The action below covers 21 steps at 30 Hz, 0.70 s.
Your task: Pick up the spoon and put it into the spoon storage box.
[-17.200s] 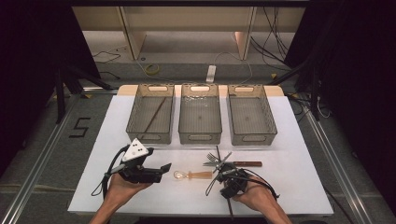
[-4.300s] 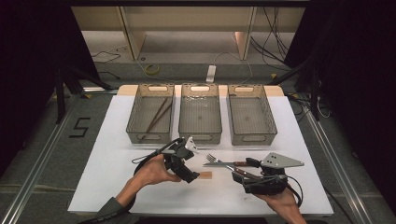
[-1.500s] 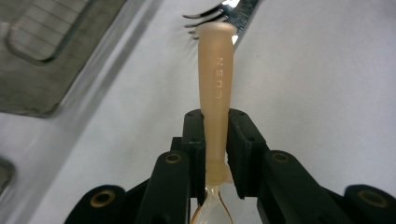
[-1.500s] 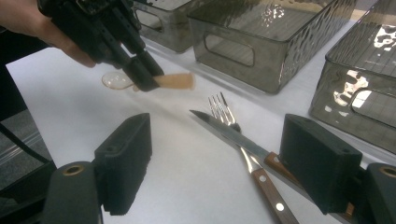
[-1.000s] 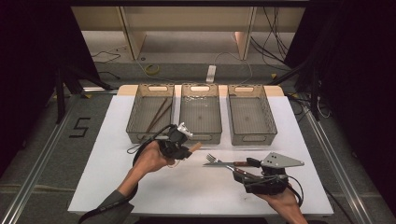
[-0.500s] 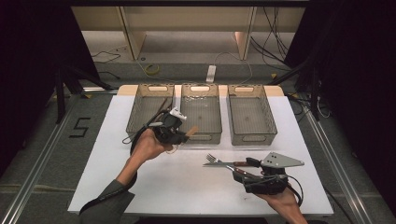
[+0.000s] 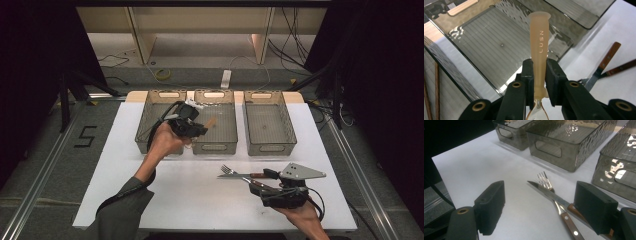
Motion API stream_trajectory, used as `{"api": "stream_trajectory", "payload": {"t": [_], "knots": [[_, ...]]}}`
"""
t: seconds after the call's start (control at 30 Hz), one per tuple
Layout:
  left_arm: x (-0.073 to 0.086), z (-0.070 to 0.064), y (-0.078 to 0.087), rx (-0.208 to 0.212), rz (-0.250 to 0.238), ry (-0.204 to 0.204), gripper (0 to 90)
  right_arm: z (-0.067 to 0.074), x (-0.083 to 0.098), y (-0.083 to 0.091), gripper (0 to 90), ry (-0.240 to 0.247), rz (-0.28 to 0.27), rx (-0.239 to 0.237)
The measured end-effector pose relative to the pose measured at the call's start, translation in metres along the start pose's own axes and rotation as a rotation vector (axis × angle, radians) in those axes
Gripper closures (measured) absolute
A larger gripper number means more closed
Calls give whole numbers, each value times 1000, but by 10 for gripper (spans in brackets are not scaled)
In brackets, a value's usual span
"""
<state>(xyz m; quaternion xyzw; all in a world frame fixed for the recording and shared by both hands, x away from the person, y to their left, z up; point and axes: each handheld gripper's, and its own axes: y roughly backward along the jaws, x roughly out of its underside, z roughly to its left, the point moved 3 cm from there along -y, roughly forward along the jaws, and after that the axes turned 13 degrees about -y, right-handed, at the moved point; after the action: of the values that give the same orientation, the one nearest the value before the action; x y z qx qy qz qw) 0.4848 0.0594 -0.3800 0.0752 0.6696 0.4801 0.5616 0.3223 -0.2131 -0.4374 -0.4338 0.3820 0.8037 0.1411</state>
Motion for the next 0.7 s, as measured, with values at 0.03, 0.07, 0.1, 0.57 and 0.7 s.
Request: {"api": "stream_trajectory", "payload": {"t": [0.03, 0.07, 0.1, 0.57, 0.7], "knots": [[-1, 1, -2, -4, -3, 5, 774, 0, 0, 0, 257, -1, 2, 0], [-2, 3, -3, -6, -1, 2, 774, 0, 0, 0, 257, -1, 4, 1], [-3, 4, -5, -10, -8, 16, 774, 0, 0, 0, 257, -1, 5, 1], [-12, 25, -21, -51, -44, 86, 773, 0, 0, 0, 257, 1, 4, 0], [-13, 30, -27, -61, -49, 118, 773, 0, 0, 0, 257, 3, 0, 0]]}}
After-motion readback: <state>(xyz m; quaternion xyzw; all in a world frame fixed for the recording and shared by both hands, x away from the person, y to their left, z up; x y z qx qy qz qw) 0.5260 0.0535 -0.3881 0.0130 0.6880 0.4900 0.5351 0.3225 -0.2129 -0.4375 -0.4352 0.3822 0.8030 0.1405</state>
